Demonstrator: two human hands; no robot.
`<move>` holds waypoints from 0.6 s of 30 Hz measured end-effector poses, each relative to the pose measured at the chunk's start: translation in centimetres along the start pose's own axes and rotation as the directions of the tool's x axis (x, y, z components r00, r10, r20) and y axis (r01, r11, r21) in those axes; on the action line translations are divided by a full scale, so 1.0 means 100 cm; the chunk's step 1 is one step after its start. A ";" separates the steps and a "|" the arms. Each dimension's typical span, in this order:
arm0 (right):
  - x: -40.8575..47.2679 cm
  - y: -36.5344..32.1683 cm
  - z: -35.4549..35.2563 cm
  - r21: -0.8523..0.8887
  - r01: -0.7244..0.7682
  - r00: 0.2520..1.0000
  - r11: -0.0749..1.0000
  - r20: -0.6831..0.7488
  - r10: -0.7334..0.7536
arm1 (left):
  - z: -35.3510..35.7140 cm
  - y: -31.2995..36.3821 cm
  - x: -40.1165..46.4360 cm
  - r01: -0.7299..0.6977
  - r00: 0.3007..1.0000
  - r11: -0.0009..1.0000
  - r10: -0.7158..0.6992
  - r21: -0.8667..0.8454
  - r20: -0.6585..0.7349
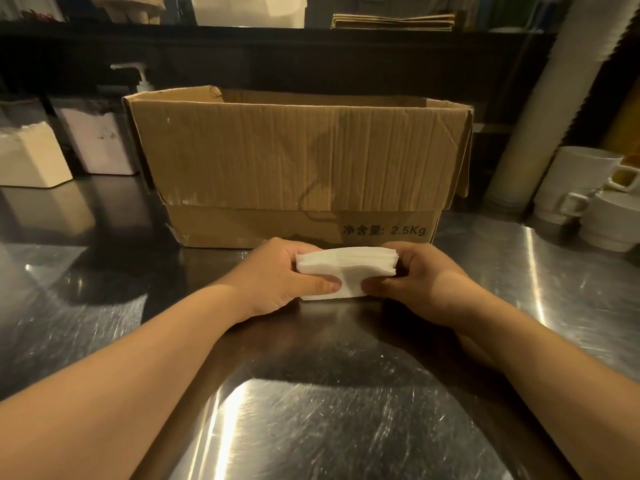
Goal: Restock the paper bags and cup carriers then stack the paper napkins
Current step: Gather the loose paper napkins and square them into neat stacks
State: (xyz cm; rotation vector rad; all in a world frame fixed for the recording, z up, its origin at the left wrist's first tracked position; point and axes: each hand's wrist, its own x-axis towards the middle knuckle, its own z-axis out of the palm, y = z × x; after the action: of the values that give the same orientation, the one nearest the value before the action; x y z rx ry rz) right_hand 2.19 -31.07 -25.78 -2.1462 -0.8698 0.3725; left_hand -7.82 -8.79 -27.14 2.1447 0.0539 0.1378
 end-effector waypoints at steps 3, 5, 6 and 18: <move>0.002 -0.002 0.001 0.008 -0.022 1.000 1.000 -0.011 0.022 | 0.000 -0.001 0.002 0.016 1.000 1.000 -0.016 -0.014 -0.010; 0.003 -0.002 0.002 0.004 -0.040 0.999 0.999 -0.005 0.040 | 0.000 -0.001 0.003 0.015 1.000 0.999 -0.016 -0.044 -0.023; 0.004 -0.002 0.003 -0.007 -0.046 0.999 0.999 0.001 0.046 | -0.001 -0.002 0.003 0.010 1.000 0.998 -0.011 -0.055 -0.026; -0.003 0.002 0.002 0.329 -0.004 1.000 0.944 -0.023 0.012 | 0.003 0.004 0.002 0.035 0.997 0.991 -0.044 -0.129 -0.069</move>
State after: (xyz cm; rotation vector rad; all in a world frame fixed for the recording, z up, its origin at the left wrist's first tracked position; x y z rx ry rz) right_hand 1.96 -31.26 -26.14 -1.8412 -0.7273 0.4601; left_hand -7.58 -9.19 -26.94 2.0091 0.1257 0.1899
